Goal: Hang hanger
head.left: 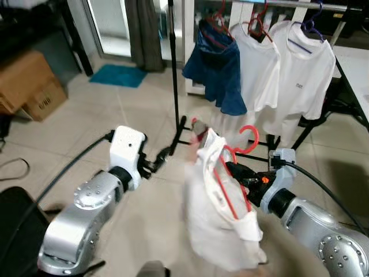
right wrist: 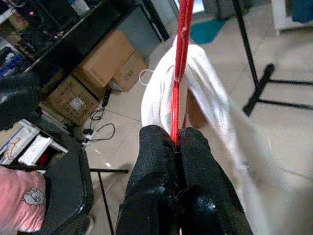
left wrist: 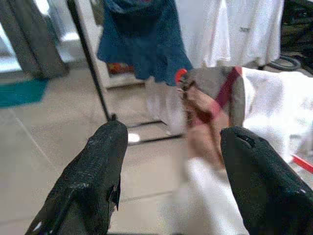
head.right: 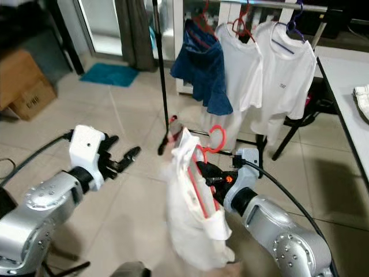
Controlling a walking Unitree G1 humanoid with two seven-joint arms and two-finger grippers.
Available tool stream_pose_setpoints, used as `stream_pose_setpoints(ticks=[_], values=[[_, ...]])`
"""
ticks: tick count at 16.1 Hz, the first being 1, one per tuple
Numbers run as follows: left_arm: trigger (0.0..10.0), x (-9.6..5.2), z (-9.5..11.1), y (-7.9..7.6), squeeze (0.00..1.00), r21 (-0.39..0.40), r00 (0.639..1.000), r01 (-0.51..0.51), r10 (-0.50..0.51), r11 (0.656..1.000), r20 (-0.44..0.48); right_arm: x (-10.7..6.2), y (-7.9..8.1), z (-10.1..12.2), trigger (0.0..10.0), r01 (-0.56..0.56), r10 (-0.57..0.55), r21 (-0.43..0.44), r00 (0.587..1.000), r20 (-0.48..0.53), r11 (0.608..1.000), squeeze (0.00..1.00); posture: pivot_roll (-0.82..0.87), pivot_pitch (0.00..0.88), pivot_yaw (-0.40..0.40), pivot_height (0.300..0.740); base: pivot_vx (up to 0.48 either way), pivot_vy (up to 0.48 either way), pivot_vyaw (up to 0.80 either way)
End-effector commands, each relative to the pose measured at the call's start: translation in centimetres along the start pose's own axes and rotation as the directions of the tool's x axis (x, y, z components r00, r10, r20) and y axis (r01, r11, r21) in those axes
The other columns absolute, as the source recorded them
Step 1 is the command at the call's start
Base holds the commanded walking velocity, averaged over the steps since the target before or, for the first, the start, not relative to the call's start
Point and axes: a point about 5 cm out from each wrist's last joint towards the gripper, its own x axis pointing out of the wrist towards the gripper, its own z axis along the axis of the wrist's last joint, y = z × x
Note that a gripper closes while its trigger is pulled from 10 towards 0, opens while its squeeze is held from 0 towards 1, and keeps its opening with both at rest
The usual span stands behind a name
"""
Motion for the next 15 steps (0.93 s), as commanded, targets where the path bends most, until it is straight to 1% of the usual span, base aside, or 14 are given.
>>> stream_pose_setpoints(ticks=[1,2,3,4,5,6,7,9,10,11,12,13,15], values=[[10.0,0.0,-0.4,0.9,0.64,0.006,1.000,-0.017,0.017,1.000,-0.021,0.2,1.2,0.9,10.0,-0.070,0.072,-0.033,0.997,0.042,0.997,0.00,0.11,0.064,0.035,0.740,0.000,0.000,0.00],[10.0,0.2,-0.2,1.3,1.00,-0.007,1.000,0.008,-0.008,1.000,-0.015,0.2,1.2,1.4,10.0,-0.095,0.098,-0.052,0.994,0.056,0.994,0.00,0.12,0.065,0.045,0.740,0.000,0.000,0.00],[10.0,0.4,-0.1,1.7,1.00,-0.001,1.000,0.024,-0.024,1.000,-0.018,0.1,1.1,1.8,10.0,-0.113,0.118,-0.062,0.991,0.069,0.992,0.00,0.12,0.064,0.044,0.740,0.000,0.000,0.00],[10.0,0.8,-0.1,2.7,1.00,0.015,1.000,0.021,-0.021,1.000,-0.022,0.2,1.0,2.3,10.0,-0.142,0.147,-0.069,0.985,0.087,0.987,0.00,0.12,0.057,0.043,0.740,0.000,0.000,0.00],[10.0,1.0,-0.1,3.9,1.00,0.009,1.000,0.008,-0.008,1.000,-0.011,0.2,0.8,3.1,10.0,-0.165,0.169,-0.047,0.978,0.120,0.985,0.00,0.10,0.043,0.049,0.740,0.000,0.000,0.00],[10.0,1.3,0.1,5.0,1.00,-0.037,1.000,0.000,0.001,0.999,0.016,0.0,0.9,4.1,10.0,-0.207,0.214,-0.060,0.966,0.145,0.976,0.00,0.10,0.039,0.048,0.740,0.000,0.000,0.00],[10.0,1.7,0.4,5.8,1.00,-0.063,0.999,0.022,-0.019,0.998,0.039,-0.3,1.2,5.0,10.0,-0.267,0.275,-0.067,0.946,0.170,0.961,0.00,0.11,0.037,0.042,0.740,0.000,0.000,0.00],[10.0,2.5,0.4,6.7,1.00,-0.114,0.995,0.096,-0.091,0.989,0.046,-0.6,1.6,6.2,10.0,-0.351,0.354,-0.052,0.910,0.218,0.935,0.00,0.11,0.034,0.031,0.740,0.000,0.000,0.00],[10.0,2.8,0.7,7.2,0.00,-0.125,0.992,0.117,-0.110,0.985,0.066,-0.7,2.0,6.4,10.0,-0.388,0.391,-0.059,0.895,0.215,0.920,0.00,0.11,0.034,0.031,0.740,0.000,0.000,0.00],[10.0,3.2,1.5,7.5,0.00,-0.155,0.982,0.165,-0.148,0.974,0.117,-0.9,2.3,6.4,10.0,-0.428,0.433,-0.069,0.879,0.199,0.901,0.00,0.11,0.036,0.026,0.740,0.000,0.000,0.00],[10.0,3.3,1.8,7.6,0.00,-0.156,0.973,0.202,-0.180,0.967,0.143,-1.0,2.5,6.3,10.0,-0.445,0.450,-0.073,0.873,0.188,0.893,0.00,0.10,0.036,0.026,0.740,0.000,0.000,0.00],[10.0,3.4,2.1,7.4,0.00,-0.135,0.955,0.271,-0.248,0.953,0.163,-1.1,2.5,6.2,10.0,-0.453,0.459,-0.075,0.871,0.173,0.888,0.00,0.10,0.036,0.027,0.740,0.000,0.000,0.00],[10.0,3.6,2.5,7.5,0.00,-0.106,0.928,0.341,-0.317,0.934,0.194,-1.4,2.6,6.0,10.0,-0.472,0.479,-0.079,0.866,0.147,0.878,0.00,0.09,0.036,0.033,0.740,0.000,0.000,0.00]])
